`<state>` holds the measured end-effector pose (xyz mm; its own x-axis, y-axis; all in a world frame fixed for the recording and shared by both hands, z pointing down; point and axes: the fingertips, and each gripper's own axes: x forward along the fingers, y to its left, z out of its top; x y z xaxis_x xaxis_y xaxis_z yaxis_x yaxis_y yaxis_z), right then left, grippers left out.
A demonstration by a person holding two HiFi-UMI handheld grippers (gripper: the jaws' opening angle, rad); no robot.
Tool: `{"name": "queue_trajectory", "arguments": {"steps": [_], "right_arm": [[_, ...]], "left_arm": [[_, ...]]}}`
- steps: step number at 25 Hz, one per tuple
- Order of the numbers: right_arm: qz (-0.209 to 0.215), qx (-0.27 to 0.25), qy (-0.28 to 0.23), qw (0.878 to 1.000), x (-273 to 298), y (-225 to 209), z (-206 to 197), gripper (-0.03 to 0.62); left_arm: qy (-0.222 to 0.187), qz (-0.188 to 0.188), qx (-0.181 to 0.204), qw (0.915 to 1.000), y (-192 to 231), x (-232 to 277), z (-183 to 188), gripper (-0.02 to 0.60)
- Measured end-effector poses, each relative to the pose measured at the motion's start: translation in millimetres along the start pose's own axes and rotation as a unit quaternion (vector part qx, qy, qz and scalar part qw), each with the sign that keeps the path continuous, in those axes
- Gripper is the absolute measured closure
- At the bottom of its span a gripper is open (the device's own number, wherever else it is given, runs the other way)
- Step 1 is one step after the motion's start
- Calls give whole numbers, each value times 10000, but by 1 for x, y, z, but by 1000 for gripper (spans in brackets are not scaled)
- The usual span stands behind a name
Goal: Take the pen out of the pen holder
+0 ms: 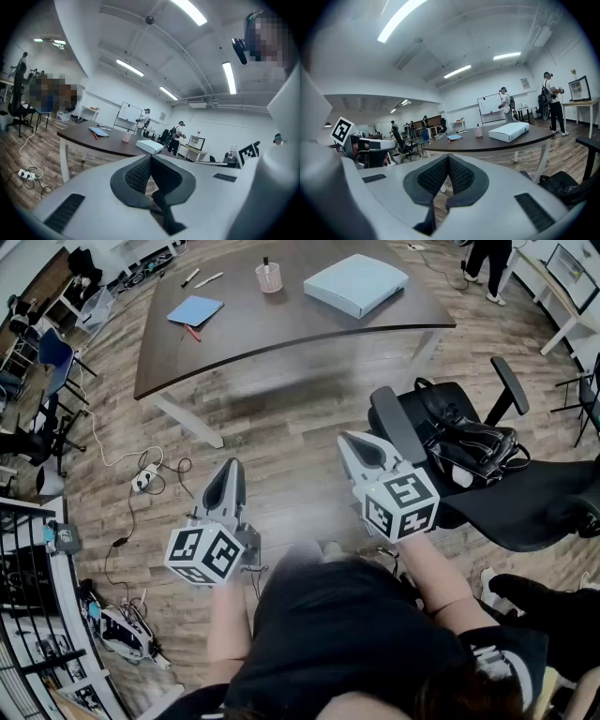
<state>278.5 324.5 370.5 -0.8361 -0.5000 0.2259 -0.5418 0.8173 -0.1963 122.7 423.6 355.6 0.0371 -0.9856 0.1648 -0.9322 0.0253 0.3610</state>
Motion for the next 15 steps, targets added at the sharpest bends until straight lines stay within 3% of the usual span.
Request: {"name": "queue_trajectory", "arguments": {"steps": [15], "right_arm": [[66, 124, 284, 9995, 31, -10, -11, 577]], "left_arm": [[192, 18, -123, 9997, 27, 41, -6, 566]]}}
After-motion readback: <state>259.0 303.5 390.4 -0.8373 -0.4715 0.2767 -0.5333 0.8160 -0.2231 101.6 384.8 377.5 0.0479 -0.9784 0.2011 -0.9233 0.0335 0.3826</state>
